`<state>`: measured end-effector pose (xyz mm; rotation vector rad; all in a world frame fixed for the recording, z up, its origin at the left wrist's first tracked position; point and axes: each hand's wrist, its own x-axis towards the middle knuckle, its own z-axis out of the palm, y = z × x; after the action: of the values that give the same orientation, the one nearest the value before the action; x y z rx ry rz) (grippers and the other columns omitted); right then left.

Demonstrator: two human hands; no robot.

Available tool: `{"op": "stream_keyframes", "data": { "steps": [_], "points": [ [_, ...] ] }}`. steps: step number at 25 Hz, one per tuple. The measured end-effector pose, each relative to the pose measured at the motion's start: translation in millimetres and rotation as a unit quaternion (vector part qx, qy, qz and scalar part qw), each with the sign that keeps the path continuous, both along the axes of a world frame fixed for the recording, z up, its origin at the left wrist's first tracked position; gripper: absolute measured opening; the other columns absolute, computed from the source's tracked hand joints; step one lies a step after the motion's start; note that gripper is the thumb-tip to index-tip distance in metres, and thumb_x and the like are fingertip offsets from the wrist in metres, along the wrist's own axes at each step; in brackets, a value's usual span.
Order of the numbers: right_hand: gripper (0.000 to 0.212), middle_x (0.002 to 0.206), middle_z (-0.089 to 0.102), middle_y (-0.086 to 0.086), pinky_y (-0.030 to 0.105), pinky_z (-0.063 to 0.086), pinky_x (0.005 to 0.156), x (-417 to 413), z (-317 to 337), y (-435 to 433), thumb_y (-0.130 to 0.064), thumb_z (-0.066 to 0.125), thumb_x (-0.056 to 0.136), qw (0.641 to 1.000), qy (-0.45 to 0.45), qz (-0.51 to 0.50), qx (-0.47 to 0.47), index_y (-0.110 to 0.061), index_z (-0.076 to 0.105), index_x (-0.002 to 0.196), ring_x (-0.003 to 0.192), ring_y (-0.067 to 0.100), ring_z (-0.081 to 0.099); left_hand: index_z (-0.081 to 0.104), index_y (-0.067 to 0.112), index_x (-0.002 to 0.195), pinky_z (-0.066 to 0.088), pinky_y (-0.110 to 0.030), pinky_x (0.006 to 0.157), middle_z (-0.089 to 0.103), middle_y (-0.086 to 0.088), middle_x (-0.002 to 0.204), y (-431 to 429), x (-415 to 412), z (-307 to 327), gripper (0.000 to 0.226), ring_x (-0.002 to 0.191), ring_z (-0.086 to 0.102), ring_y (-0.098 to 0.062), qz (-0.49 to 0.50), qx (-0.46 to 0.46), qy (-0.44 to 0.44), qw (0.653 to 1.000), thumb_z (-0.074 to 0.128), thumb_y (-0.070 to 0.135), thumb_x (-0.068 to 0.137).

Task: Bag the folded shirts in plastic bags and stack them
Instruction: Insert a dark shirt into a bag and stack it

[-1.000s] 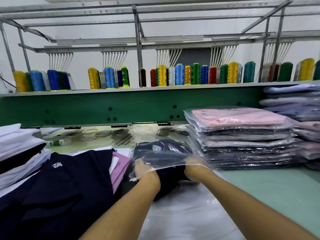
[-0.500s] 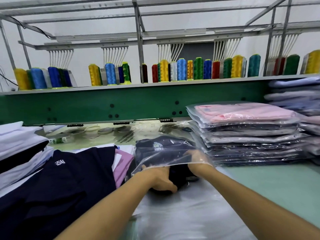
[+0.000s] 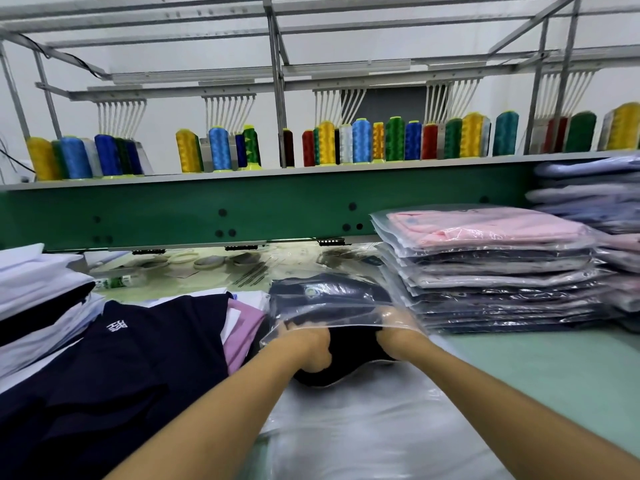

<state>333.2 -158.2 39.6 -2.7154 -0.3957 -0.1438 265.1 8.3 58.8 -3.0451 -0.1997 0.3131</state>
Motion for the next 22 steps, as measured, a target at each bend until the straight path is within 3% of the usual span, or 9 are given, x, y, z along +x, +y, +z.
{"op": "stream_keyframes", "data": {
  "steps": [2, 5, 7, 9, 12, 15, 17, 19, 22],
  "points": [
    [0.034, 0.122, 0.069, 0.002, 0.033, 0.053, 0.098, -3, 1, 1, -0.01, 0.06, 0.085, 0.998, 0.025, 0.013, 0.05, -0.023, 0.074, 0.113, 0.111, 0.021, 0.065, 0.045, 0.02, 0.141, 0.02, -0.063, 0.116, 0.048, -0.011, 0.148, 1, 1, -5, 0.058, 0.137, 0.04, -0.039, -0.026, -0.054, 0.0, 0.998, 0.052, 0.041, 0.086],
    [0.044, 0.13, 0.064, 0.001, 0.031, 0.051, 0.1, -4, 3, 0, -0.005, 0.054, 0.085, 0.999, 0.032, 0.022, 0.034, -0.026, 0.069, 0.121, 0.117, 0.021, 0.061, 0.017, 0.013, 0.156, 0.01, -0.066, 0.117, 0.031, -0.013, 0.159, 4, 2, -15, 0.072, 0.147, 0.026, -0.037, -0.013, 0.109, 0.008, 0.994, 0.05, 0.026, 0.093],
    [0.047, 0.139, 0.056, 0.004, 0.031, 0.05, 0.099, -5, 0, 2, -0.006, 0.05, 0.092, 0.999, 0.011, 0.025, -0.032, -0.027, 0.061, 0.132, 0.121, 0.023, 0.058, 0.006, 0.012, 0.158, 0.005, -0.066, 0.117, 0.022, -0.017, 0.162, 2, 3, -22, 0.084, 0.15, 0.019, -0.039, 0.042, 0.193, 0.009, 0.98, 0.057, 0.025, 0.092],
    [0.051, 0.144, 0.051, 0.01, 0.035, 0.047, 0.097, -4, -3, 3, -0.02, 0.051, 0.097, 0.991, -0.043, 0.027, -0.124, -0.024, 0.044, 0.148, 0.124, 0.029, 0.056, 0.01, 0.011, 0.157, 0.004, -0.065, 0.118, 0.028, -0.021, 0.159, -1, 5, -26, 0.09, 0.148, 0.022, -0.043, 0.086, 0.19, -0.006, 0.978, 0.065, 0.026, 0.088],
    [0.058, 0.151, 0.045, 0.015, 0.039, 0.043, 0.107, -9, -10, 5, -0.042, 0.049, 0.099, 0.979, -0.054, 0.028, -0.195, -0.026, 0.033, 0.153, 0.134, 0.034, 0.049, 0.024, 0.008, 0.151, 0.019, -0.059, 0.117, 0.037, -0.022, 0.152, 1, 7, -23, 0.073, 0.141, 0.033, -0.044, 0.05, 0.122, -0.028, 0.991, 0.058, 0.028, 0.089],
    [0.065, 0.164, 0.007, 0.022, 0.044, 0.023, 0.122, -26, -7, 11, -0.054, 0.037, 0.101, 0.98, -0.007, 0.033, -0.198, -0.031, 0.019, 0.158, 0.152, 0.038, 0.013, 0.031, 0.007, 0.149, 0.025, -0.053, 0.118, 0.035, -0.022, 0.153, 2, -4, -16, 0.062, 0.141, 0.033, -0.042, 0.015, 0.102, -0.004, 0.995, 0.044, 0.033, 0.095],
    [0.073, 0.165, -0.017, 0.023, 0.049, 0.004, 0.125, -36, -6, 13, -0.059, 0.031, 0.101, 0.966, -0.044, 0.018, -0.254, -0.026, 0.006, 0.161, 0.153, 0.039, -0.012, 0.02, 0.004, 0.155, 0.019, -0.054, 0.12, 0.025, -0.027, 0.158, -6, -15, -17, 0.067, 0.145, 0.024, -0.045, 0.013, 0.145, 0.025, 0.989, 0.044, 0.025, 0.096],
    [0.075, 0.165, -0.016, 0.023, 0.052, -0.005, 0.124, -47, -8, 13, -0.059, 0.027, 0.103, 0.95, -0.071, 0.049, -0.301, -0.018, 0.006, 0.162, 0.153, 0.038, -0.015, 0.005, 0.004, 0.158, 0.014, -0.056, 0.122, 0.008, -0.03, 0.161, -16, -29, -14, 0.074, 0.149, 0.011, -0.048, 0.005, 0.174, 0.053, 0.983, 0.045, 0.02, 0.098],
    [0.07, 0.167, 0.003, 0.021, 0.047, 0.002, 0.126, -61, -7, 5, -0.04, 0.038, 0.105, 0.94, -0.041, 0.103, -0.322, -0.009, 0.011, 0.161, 0.155, 0.037, -0.001, 0.037, 0.0, 0.148, 0.033, -0.052, 0.115, 0.038, -0.024, 0.151, -26, -46, -5, 0.051, 0.137, 0.041, -0.039, -0.084, 0.18, 0.073, 0.977, 0.044, 0.017, 0.1]
  ]
}}
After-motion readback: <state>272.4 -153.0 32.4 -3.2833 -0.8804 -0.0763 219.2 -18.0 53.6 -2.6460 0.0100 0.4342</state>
